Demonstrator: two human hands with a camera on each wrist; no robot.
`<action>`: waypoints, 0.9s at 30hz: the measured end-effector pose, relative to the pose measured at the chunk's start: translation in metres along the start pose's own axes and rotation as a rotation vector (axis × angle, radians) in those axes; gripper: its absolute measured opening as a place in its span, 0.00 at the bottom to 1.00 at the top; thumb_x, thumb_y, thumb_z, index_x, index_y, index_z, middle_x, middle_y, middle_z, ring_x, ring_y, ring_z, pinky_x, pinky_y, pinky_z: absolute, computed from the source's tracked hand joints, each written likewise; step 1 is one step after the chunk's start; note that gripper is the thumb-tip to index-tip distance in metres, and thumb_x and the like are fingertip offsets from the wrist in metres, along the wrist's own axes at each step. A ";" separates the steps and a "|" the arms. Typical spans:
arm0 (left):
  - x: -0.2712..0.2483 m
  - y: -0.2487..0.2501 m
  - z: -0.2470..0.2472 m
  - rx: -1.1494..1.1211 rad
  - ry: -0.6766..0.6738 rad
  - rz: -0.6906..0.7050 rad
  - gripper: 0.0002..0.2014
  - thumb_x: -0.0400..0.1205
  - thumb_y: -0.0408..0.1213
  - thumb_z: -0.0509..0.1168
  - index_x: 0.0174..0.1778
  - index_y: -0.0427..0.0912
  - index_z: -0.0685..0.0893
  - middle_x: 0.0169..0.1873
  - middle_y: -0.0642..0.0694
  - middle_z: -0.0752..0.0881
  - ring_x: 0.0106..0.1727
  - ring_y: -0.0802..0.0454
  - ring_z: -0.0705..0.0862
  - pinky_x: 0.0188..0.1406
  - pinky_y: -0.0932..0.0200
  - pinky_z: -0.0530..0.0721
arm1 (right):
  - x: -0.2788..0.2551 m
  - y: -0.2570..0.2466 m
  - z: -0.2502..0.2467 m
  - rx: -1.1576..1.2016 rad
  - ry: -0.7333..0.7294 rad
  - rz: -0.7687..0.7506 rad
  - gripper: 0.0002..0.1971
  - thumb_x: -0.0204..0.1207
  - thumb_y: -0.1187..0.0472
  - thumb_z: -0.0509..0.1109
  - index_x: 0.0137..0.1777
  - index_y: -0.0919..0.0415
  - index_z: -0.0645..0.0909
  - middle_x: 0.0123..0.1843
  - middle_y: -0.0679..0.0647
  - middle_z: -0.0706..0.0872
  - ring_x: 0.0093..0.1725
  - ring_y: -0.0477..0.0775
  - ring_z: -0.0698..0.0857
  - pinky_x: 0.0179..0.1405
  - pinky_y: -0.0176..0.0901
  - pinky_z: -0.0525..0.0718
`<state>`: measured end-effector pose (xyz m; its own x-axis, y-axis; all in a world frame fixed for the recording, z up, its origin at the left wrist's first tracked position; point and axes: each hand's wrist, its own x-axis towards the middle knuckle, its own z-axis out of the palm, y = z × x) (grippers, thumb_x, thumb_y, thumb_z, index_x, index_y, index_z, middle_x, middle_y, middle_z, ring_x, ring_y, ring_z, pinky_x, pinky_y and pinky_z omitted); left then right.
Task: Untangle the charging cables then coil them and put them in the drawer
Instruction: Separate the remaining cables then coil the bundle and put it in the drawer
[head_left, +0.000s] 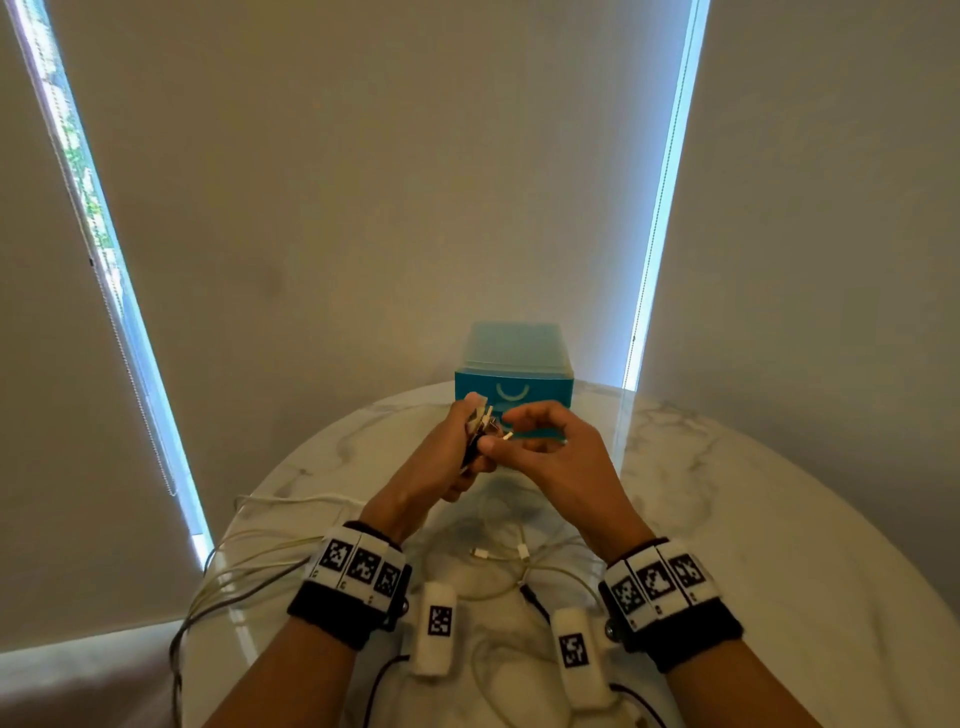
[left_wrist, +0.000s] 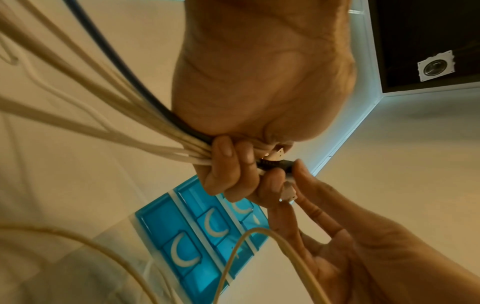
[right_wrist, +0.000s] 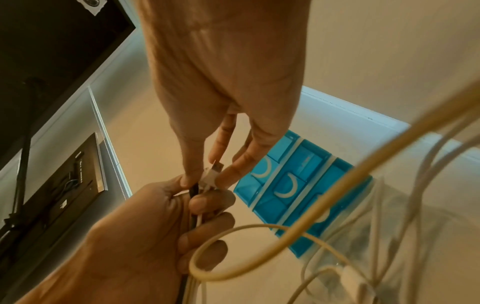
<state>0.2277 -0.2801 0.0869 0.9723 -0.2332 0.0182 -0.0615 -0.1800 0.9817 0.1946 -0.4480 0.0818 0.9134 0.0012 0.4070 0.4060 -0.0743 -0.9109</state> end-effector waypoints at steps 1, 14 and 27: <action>0.000 0.000 0.001 0.011 0.003 0.000 0.31 0.92 0.68 0.41 0.38 0.52 0.76 0.29 0.51 0.76 0.26 0.58 0.65 0.26 0.60 0.62 | 0.000 0.000 0.001 0.002 0.005 -0.021 0.17 0.74 0.64 0.87 0.60 0.60 0.88 0.46 0.36 0.95 0.46 0.40 0.95 0.45 0.29 0.89; -0.001 0.001 0.010 -0.085 0.103 -0.020 0.31 0.92 0.65 0.46 0.26 0.54 0.72 0.24 0.52 0.70 0.23 0.57 0.62 0.22 0.60 0.58 | 0.000 0.003 0.004 -0.051 -0.016 -0.080 0.10 0.74 0.59 0.87 0.55 0.50 0.98 0.56 0.43 0.96 0.60 0.41 0.93 0.68 0.48 0.92; -0.001 0.011 -0.007 -0.155 0.248 0.089 0.42 0.83 0.82 0.43 0.46 0.46 0.83 0.22 0.55 0.71 0.22 0.59 0.65 0.23 0.61 0.64 | 0.005 -0.003 -0.017 -0.584 -0.402 0.264 0.29 0.71 0.26 0.78 0.65 0.44 0.88 0.59 0.45 0.90 0.58 0.47 0.90 0.57 0.46 0.91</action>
<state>0.2274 -0.2747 0.0991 0.9912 0.0022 0.1326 -0.1326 -0.0173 0.9910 0.1979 -0.4645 0.0876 0.9638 0.2656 0.0222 0.1932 -0.6391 -0.7445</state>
